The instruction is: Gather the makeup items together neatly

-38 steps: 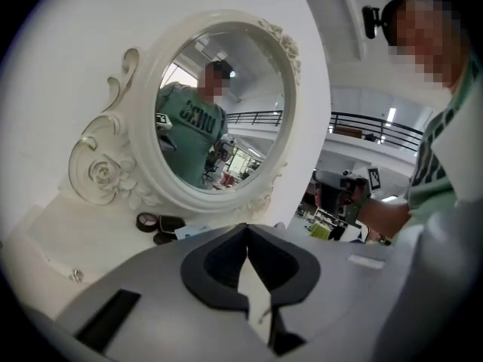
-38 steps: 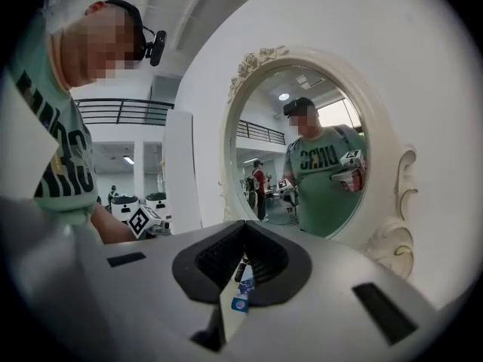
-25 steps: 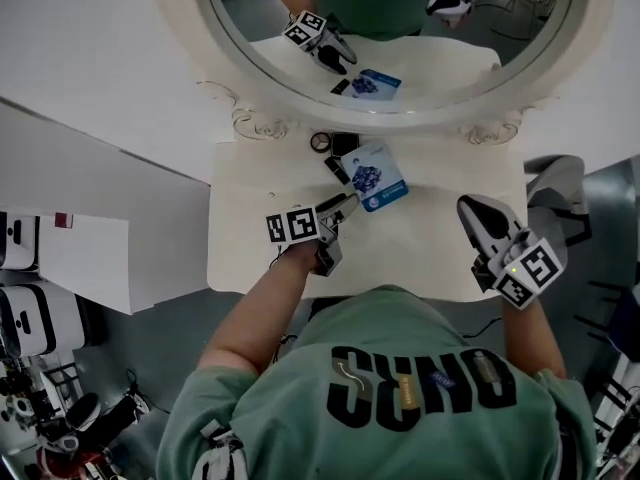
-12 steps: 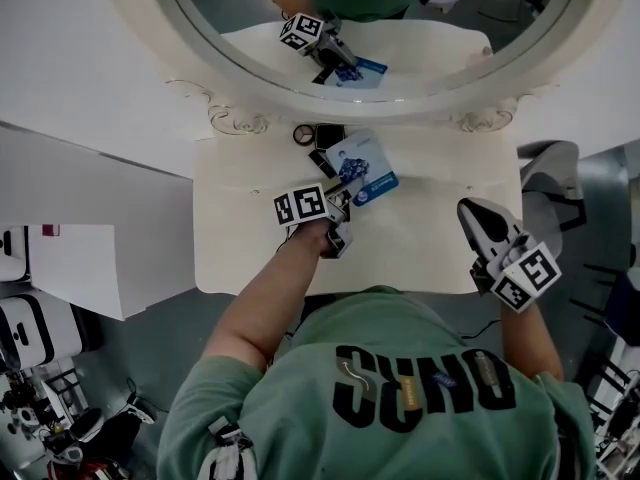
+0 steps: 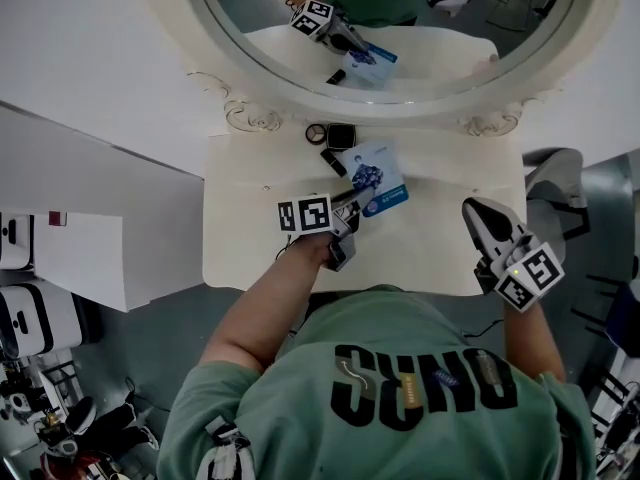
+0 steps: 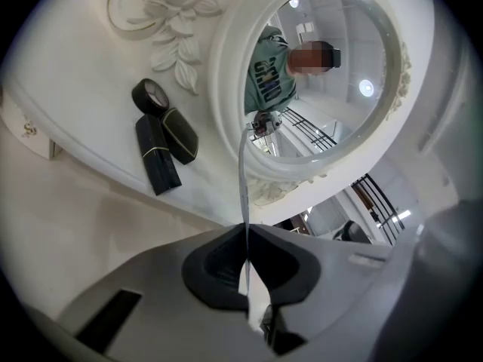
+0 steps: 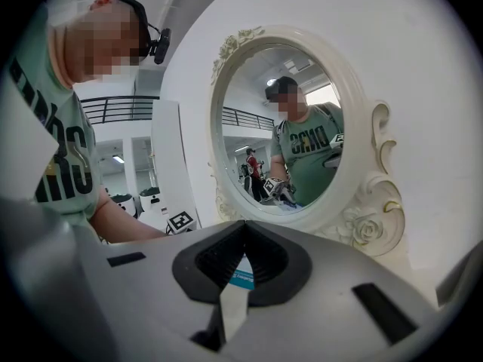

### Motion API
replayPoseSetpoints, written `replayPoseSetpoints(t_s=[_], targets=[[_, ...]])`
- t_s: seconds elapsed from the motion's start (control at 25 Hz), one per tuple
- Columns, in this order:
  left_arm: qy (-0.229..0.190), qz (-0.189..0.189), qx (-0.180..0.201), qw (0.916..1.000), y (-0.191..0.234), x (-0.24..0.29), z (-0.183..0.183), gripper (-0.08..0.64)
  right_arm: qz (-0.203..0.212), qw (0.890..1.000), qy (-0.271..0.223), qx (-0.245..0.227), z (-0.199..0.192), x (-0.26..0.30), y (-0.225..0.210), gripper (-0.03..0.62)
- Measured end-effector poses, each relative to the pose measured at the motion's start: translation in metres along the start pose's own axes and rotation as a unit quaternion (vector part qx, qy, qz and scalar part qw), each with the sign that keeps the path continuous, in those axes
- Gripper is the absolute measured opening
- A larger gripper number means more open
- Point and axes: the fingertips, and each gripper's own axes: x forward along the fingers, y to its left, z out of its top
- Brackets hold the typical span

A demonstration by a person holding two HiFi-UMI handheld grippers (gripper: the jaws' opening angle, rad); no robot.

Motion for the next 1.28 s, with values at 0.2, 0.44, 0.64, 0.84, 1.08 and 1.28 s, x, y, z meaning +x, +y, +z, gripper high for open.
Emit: replayPoseSetpoints(t_s=[0.2, 0.44, 0.64, 0.84, 1.08, 1.28], targets=[[0.039, -0.001, 0.015, 0.9991, -0.012, -0.057, -0.013, 0.011, 0.033, 0.999, -0.005, -0.009, 0.011, 0.030, 0.017, -0.005], [0.104, 0.078, -0.005, 0.9914, 0.049, -0.140, -0.041, 0.011, 0.092, 0.996, 0.008, -0.017, 0.008, 0.085, 0.055, -0.005], [0.150, 0.157, -0.027, 0.9758, 0.114, -0.188, -0.059, 0.012, 0.128, 0.991, 0.027, -0.020, 0.000, 0.123, 0.085, -0.005], [0.197, 0.248, 0.017, 0.9484, 0.163, -0.212, -0.061, 0.012, 0.136, 0.990, 0.041, -0.018, -0.006, 0.145, 0.097, -0.005], [0.205, 0.330, 0.068, 0.9190, 0.179, -0.218, -0.059, 0.084, 0.137, 0.989, 0.043, -0.016, -0.007, 0.149, 0.102, -0.005], [0.197, 0.374, 0.111, 0.8992, 0.173, -0.220, -0.056, 0.228, 0.129, 0.991, 0.030, -0.017, 0.003, 0.137, 0.098, -0.006]])
